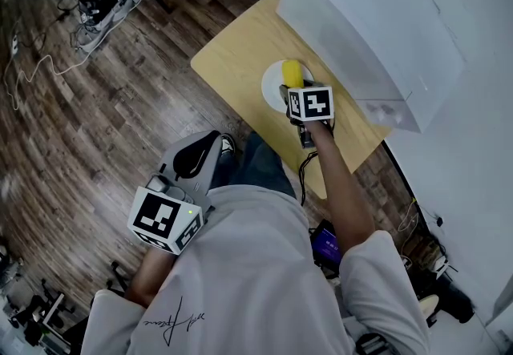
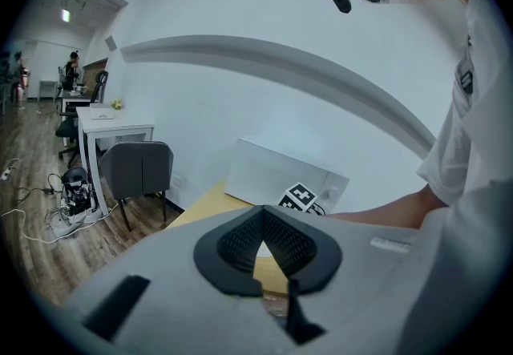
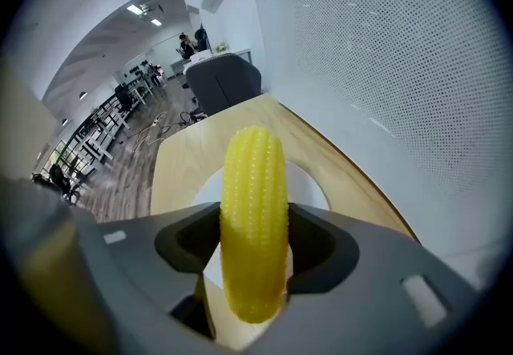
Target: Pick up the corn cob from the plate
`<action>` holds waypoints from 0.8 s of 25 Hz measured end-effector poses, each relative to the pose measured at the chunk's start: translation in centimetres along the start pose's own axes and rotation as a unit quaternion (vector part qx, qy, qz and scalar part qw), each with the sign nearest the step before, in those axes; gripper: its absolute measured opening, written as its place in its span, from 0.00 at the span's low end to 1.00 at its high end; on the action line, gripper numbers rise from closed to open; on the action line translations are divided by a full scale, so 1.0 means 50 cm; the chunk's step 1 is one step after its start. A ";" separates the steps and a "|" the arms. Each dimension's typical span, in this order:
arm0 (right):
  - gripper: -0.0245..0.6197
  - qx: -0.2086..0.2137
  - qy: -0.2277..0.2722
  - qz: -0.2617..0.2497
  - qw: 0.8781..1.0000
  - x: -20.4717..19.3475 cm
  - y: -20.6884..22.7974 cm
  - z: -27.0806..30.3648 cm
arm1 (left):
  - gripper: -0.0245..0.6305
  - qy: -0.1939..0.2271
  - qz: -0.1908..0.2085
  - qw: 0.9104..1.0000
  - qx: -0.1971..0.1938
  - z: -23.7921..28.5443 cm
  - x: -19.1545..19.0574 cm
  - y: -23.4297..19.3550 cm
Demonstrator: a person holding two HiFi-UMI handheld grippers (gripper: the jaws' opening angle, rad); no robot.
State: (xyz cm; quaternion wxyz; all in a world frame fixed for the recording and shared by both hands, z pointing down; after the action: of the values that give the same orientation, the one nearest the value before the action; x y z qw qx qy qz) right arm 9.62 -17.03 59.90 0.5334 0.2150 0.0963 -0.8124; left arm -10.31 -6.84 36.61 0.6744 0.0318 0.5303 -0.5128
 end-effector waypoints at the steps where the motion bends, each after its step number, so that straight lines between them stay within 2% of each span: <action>1: 0.45 0.000 0.000 0.001 1.000 0.000 0.000 -0.001 | 0.03 0.001 0.000 1.000 0.000 -0.001 0.000 0.000; 20: 0.45 -0.001 0.019 0.024 1.000 0.003 -0.003 -0.037 | 0.03 0.000 -0.004 1.000 -0.013 -0.011 0.000 -0.003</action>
State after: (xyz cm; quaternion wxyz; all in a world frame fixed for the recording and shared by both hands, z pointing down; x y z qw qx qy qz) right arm 9.90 -16.37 58.20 0.5512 0.2320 0.1015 -0.7950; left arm -10.79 -6.60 36.43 0.6728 0.0214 0.5369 -0.5086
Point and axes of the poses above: the fingertips, and each gripper's own axes: z forward along the fingers, y to its right, x out of its top, the point moved 2 cm from there along -z, backward along the fingers, and after that the axes turned 11 degrees about -z, right-handed, at the moved point
